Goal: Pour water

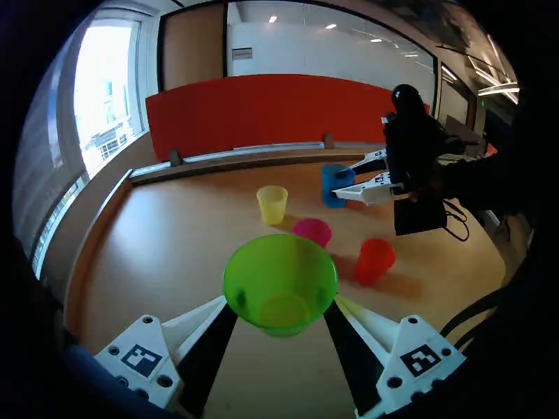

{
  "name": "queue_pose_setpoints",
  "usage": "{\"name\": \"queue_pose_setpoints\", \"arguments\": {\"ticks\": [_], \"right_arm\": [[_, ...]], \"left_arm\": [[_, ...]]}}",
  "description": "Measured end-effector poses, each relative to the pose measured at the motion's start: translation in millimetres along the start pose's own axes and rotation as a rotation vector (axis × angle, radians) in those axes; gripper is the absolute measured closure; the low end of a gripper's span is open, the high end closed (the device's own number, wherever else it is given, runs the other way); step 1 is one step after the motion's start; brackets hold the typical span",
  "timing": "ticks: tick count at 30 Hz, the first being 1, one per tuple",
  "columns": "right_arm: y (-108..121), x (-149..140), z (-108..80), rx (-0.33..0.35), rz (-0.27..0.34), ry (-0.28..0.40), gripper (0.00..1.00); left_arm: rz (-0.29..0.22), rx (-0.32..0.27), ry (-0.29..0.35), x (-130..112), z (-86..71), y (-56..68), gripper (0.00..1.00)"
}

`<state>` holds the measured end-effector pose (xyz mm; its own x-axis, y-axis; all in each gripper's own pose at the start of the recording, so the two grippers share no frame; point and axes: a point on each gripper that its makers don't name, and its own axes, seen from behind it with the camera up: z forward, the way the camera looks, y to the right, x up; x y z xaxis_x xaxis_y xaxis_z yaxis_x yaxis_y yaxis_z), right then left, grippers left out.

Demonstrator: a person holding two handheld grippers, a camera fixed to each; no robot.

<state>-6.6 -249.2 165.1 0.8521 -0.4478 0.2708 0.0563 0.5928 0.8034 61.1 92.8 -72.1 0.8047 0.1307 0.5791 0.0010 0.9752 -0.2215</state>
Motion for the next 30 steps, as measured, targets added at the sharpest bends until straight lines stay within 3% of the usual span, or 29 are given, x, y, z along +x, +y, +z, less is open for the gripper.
{"name": "queue_pose_setpoints", "arguments": {"ticks": [10,23,30], "right_arm": [[-7,48,-84.3,-0.074,0.008,0.062,0.12],[-30,84,-194.8,-0.172,0.053,0.093,0.12],[-44,89,-240.9,-0.227,0.076,0.092,0.12]], "left_arm": [[0.057,-0.06,0.104,49,2.2,15.6,0.19],[0.129,-0.208,0.249,114,-2.6,59.2,0.2],[0.154,-0.29,0.302,141,-13.0,82.1,0.19]]}}
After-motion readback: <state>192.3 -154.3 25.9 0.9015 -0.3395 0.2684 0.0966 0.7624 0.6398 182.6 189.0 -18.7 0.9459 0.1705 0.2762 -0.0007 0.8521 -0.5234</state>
